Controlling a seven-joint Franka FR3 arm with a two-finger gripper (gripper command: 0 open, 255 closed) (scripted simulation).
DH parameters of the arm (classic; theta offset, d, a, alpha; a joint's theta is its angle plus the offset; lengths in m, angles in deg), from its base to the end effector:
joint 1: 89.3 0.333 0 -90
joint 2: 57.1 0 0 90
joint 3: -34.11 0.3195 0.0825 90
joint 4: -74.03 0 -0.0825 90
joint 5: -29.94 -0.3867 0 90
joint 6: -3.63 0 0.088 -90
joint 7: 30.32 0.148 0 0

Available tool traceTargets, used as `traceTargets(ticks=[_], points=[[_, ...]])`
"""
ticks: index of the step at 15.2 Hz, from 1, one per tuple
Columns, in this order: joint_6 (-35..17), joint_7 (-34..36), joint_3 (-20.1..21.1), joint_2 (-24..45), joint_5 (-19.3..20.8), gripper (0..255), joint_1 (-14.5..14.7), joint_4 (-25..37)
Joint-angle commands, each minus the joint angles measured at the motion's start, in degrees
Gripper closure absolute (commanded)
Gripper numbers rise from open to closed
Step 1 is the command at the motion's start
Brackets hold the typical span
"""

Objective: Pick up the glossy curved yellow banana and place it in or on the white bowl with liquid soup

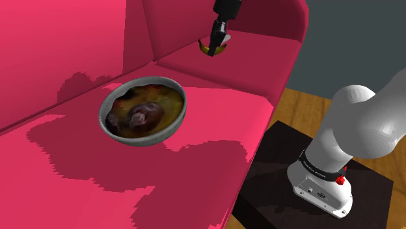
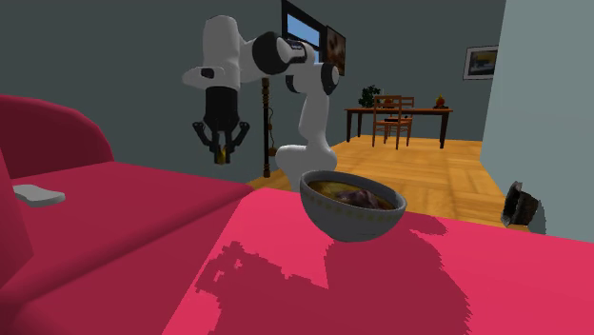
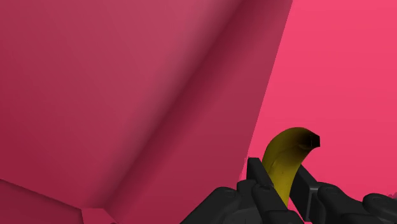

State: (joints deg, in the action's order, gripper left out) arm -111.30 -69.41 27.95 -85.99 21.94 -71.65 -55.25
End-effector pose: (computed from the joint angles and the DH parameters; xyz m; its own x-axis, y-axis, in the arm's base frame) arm 0.4256 0.0951 0.5431 0.6301 0.7137 0.3058 0.7483 -0.6633 0.0062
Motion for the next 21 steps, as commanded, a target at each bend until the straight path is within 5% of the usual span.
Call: traceTargets(ticks=[1,11,21], points=[[1.7,0.3,0.1,-0.1,0.1,255,0.0,1.6],[8.5,1.3,0.1,0.9,0.3,255,0.1,9.5],[4.9,15.2,11.3,2.5,-1.1,255,3.9,9.5]])
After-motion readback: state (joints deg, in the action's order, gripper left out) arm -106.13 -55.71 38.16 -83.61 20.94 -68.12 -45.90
